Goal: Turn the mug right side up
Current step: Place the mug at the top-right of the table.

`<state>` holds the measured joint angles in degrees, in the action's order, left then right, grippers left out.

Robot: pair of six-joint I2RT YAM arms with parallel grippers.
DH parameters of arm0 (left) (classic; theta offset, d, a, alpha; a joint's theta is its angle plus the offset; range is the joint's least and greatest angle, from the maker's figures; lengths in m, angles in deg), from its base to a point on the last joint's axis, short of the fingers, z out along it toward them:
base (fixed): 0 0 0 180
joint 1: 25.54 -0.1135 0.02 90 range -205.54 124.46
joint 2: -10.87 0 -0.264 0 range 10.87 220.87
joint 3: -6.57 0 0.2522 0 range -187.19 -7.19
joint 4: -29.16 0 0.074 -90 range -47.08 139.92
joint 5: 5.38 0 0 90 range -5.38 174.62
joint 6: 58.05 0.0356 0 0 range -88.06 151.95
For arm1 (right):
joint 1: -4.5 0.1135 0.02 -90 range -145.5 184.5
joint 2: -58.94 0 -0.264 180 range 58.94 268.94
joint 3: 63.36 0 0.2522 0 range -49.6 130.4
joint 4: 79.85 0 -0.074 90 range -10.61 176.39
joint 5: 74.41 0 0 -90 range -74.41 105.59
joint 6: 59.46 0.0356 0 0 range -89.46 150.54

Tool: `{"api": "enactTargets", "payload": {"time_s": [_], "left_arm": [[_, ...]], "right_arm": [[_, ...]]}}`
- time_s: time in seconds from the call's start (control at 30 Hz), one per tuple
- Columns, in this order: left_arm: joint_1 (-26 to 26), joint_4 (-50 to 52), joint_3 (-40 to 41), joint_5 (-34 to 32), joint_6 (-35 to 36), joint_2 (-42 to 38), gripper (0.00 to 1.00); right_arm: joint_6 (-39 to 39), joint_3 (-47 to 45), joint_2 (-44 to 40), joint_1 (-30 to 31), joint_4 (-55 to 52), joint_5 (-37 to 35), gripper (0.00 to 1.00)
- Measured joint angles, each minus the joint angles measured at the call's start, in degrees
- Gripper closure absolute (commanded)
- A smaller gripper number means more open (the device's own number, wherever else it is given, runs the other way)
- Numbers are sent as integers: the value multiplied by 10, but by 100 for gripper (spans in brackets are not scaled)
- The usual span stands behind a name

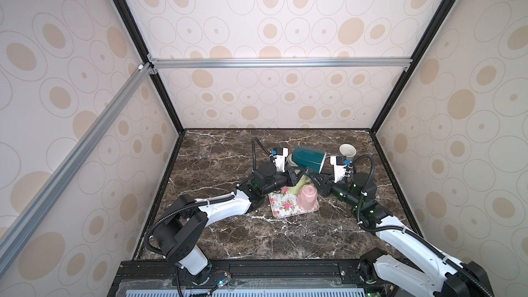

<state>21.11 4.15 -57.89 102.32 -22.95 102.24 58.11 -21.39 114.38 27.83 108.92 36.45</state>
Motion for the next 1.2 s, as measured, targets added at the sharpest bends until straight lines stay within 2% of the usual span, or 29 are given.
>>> {"api": "enactTargets", "payload": {"time_s": [0.23, 0.47, 0.53, 0.9, 1.2], "left_arm": [[0, -2, 0, 0, -9, 9, 100], [-3, -8, -1, 0, -16, 22, 100], [-3, -9, -1, 0, -17, 26, 100], [-4, -5, -13, 0, -17, 36, 100], [-8, 9, -21, 16, -9, 44, 77]], "right_arm": [[0, -6, 7, 0, 9, -10, 77], [-7, -6, 21, 2, 9, -13, 92], [-7, -6, 25, 2, 9, -15, 100], [-1, -6, 26, 2, 6, -30, 100], [19, -6, 25, 7, -3, -58, 100]]}}
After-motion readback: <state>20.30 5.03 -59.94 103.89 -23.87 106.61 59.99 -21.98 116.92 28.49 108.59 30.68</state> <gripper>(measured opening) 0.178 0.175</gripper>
